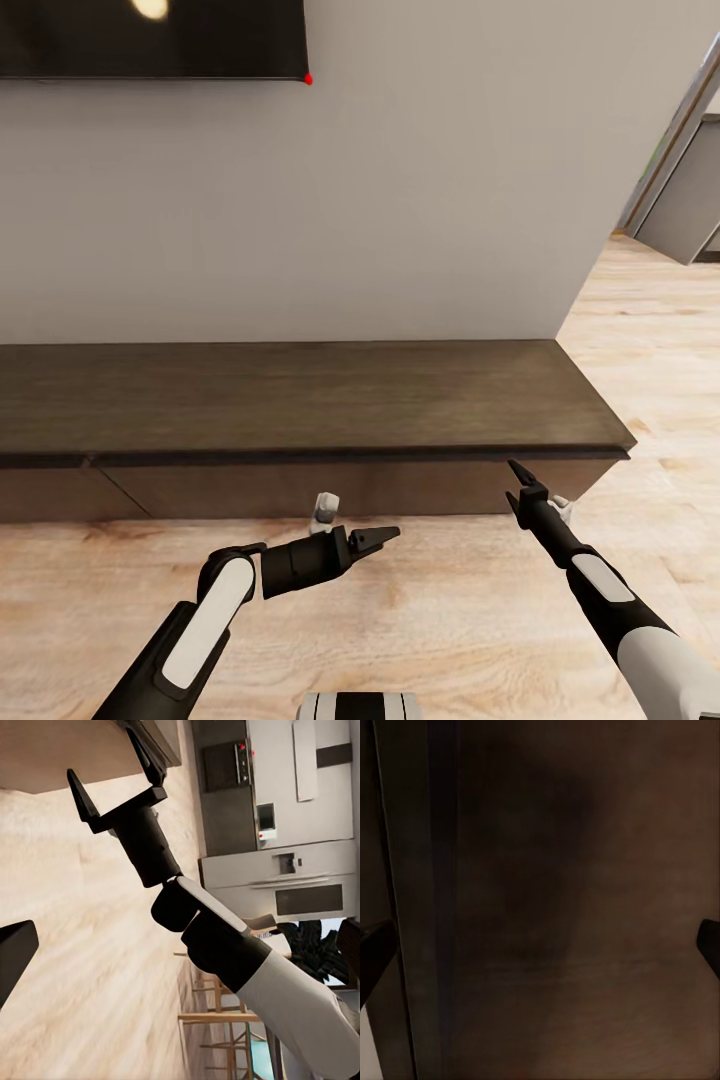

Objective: Place each of the two pumpkins and all three candles from the living room inside a cabinet in the living room (use any cabinet), then make sure every cabinet is closed, and position the cauldron so it is next to a table in the living room.

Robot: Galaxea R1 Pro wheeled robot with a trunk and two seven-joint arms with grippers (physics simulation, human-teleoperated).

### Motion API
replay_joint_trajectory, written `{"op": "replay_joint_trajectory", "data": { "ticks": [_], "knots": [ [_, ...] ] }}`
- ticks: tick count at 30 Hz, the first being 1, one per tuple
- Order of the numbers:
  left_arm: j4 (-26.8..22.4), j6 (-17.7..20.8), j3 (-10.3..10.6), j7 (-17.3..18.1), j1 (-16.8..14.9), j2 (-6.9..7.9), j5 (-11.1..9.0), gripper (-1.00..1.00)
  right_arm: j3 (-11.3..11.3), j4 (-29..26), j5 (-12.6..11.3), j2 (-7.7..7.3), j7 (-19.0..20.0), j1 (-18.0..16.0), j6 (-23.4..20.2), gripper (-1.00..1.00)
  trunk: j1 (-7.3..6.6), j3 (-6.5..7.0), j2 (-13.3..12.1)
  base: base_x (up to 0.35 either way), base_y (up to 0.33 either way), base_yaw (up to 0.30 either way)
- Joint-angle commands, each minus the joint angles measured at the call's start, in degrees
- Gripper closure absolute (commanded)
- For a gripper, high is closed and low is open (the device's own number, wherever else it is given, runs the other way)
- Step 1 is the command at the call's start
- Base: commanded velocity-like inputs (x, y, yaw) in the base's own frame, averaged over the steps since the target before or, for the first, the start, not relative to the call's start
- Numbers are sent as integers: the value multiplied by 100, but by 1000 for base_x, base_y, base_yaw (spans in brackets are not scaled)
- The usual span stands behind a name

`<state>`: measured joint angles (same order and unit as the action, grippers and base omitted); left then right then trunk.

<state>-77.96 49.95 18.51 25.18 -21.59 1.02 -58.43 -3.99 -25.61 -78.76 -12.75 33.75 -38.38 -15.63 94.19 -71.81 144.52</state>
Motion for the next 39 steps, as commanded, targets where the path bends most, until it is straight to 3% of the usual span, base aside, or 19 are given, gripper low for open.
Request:
{"op": "replay_joint_trajectory", "data": {
  "ticks": [1, 28, 29, 39],
  "knots": [
    [0, 14, 4, 13, -3, 3, -2, -100, -16, 3, -52, 1, 10, -3, -53, -100, -1, -4, 2, 5, 0, 0],
    [18, 13, -4, 13, -3, 3, -9, -100, -13, -3, -47, -2, 9, -3, -39, -100, -1, -4, 2, 34, 0, 0],
    [18, 14, -4, 11, -3, 3, -9, -100, -11, -3, -46, -1, 9, -3, -39, 100, -1, -4, 2, 0, 0, 0],
    [21, 7, -5, 7, -3, 3, -11, -100, 3, 2, -34, 1, -9, -3, -36, 100, -1, -4, 2, 0, 0, 0]
  ]
}}
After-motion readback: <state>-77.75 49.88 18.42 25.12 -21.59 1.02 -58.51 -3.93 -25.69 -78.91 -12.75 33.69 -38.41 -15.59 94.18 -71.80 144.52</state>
